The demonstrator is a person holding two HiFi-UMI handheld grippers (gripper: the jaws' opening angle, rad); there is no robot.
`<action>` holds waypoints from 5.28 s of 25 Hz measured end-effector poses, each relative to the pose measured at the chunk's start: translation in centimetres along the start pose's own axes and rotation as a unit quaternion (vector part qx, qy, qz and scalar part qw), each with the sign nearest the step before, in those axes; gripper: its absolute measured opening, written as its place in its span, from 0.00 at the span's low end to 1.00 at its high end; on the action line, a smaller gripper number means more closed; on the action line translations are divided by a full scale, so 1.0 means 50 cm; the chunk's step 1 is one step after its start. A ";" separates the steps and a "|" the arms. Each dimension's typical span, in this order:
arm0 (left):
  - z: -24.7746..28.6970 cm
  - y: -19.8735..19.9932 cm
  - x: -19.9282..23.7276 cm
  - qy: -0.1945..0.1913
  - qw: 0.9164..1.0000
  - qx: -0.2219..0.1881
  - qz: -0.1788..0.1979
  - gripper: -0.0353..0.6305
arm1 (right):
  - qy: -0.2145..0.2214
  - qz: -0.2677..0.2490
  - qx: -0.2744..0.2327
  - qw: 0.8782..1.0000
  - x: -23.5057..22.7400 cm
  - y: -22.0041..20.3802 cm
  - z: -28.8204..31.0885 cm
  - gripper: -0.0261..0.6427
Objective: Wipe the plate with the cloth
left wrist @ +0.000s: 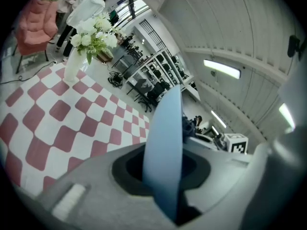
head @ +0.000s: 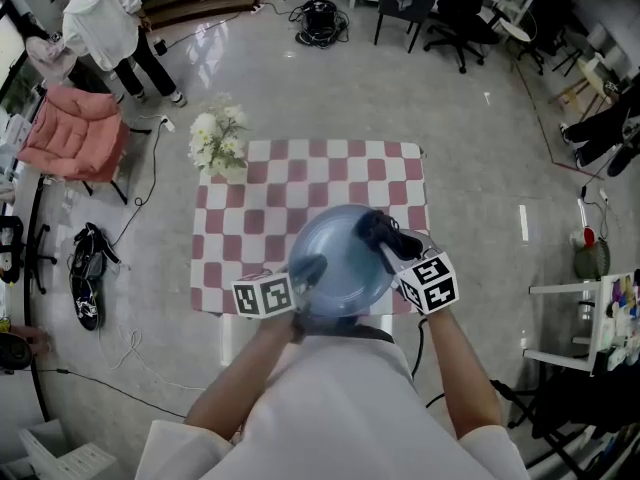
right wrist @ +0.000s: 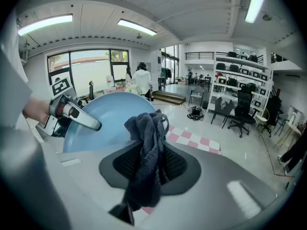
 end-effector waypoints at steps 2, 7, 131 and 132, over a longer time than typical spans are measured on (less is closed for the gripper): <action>-0.003 0.004 0.007 0.003 1.000 -0.006 0.005 0.16 | 0.005 0.001 0.001 1.000 0.001 -0.007 -0.002 0.19; -0.009 0.005 0.027 0.008 1.000 -0.009 0.005 0.16 | 0.014 -0.004 0.005 1.000 0.011 -0.021 0.006 0.19; -0.015 0.030 -0.212 0.052 0.665 -0.079 0.741 0.16 | 0.327 -0.032 0.000 0.945 0.107 0.195 -0.117 0.19; -0.015 0.034 -0.214 0.052 0.664 -0.083 0.741 0.16 | 0.322 -0.026 -0.001 0.946 0.097 0.192 -0.120 0.19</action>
Point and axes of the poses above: the fingertips, and each gripper's own axes: z forward along the fingers, x to its left, y out of its top, the point moved 4 cm from there along -z, backward along the fingers, and after that the axes turned 12 degrees about y, right-handed, at the moved point
